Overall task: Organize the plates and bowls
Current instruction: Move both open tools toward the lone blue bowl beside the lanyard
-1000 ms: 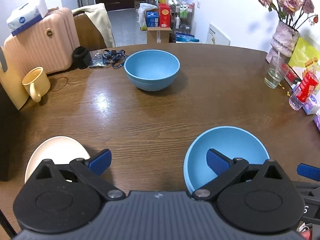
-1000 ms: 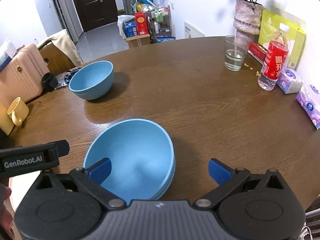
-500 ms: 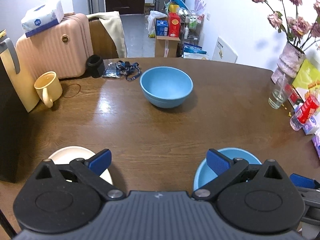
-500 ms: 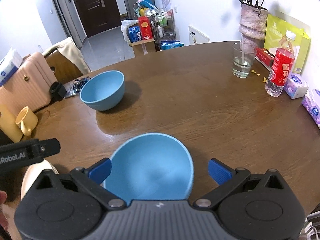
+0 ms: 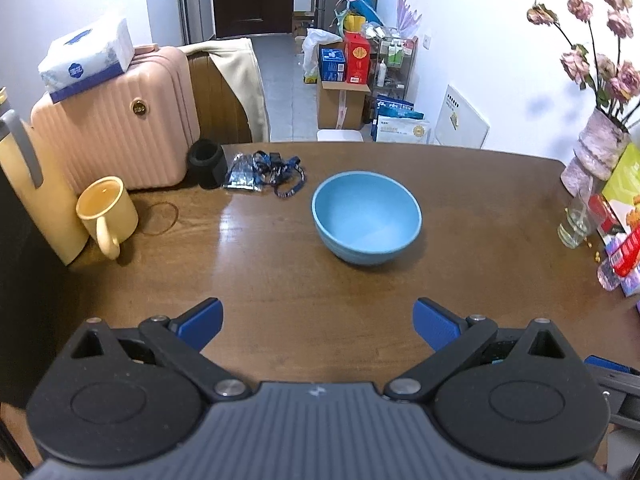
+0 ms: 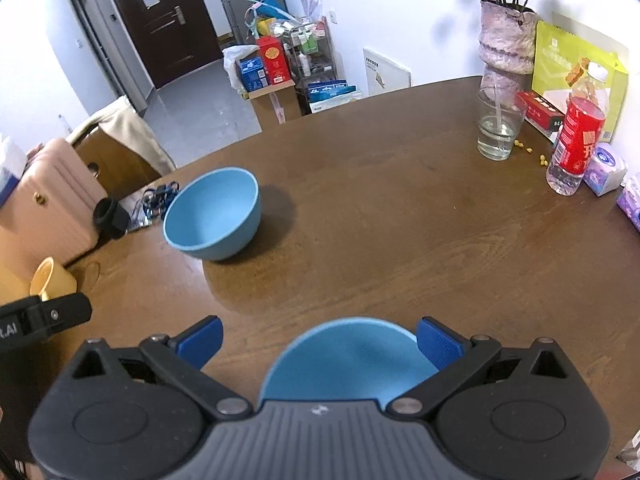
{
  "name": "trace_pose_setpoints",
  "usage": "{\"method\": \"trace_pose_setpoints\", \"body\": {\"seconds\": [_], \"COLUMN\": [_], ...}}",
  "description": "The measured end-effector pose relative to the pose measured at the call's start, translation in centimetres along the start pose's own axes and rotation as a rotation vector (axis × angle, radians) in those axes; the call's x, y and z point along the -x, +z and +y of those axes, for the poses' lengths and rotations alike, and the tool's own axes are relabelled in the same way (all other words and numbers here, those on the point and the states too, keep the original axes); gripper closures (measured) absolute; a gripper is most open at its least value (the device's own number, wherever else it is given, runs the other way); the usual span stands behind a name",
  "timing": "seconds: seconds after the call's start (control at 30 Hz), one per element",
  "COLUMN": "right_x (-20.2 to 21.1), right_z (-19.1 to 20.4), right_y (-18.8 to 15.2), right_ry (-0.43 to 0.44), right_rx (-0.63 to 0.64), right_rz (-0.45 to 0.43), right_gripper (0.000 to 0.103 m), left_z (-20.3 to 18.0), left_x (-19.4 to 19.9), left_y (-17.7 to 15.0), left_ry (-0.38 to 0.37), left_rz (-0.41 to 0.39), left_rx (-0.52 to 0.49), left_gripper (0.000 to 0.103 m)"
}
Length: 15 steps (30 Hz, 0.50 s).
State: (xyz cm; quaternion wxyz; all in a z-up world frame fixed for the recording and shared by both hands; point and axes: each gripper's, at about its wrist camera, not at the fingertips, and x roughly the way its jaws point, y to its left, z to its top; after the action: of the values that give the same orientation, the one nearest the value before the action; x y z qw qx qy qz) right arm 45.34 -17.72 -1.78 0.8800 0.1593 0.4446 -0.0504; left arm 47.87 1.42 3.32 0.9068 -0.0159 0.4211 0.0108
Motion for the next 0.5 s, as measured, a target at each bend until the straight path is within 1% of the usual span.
{"method": "trace_pose_setpoints", "body": {"seconds": [0.2, 0.5], "right_x": [-1.0, -3.5], "right_z": [1.5, 3.5], "right_y": [2.6, 5.6], "right_ry": [-0.024, -0.032], "right_rx": [-0.014, -0.043], "right_rz": [-0.01, 0.003], "right_gripper": [0.0, 0.0], "left_z": [1.1, 2.7], "left_x": [-1.8, -5.1], "left_y": [2.8, 6.4], "left_ry": [-0.032, -0.041], "left_rz": [-0.005, 0.001], "left_rx": [0.013, 0.03], "left_gripper": [0.0, 0.0]}}
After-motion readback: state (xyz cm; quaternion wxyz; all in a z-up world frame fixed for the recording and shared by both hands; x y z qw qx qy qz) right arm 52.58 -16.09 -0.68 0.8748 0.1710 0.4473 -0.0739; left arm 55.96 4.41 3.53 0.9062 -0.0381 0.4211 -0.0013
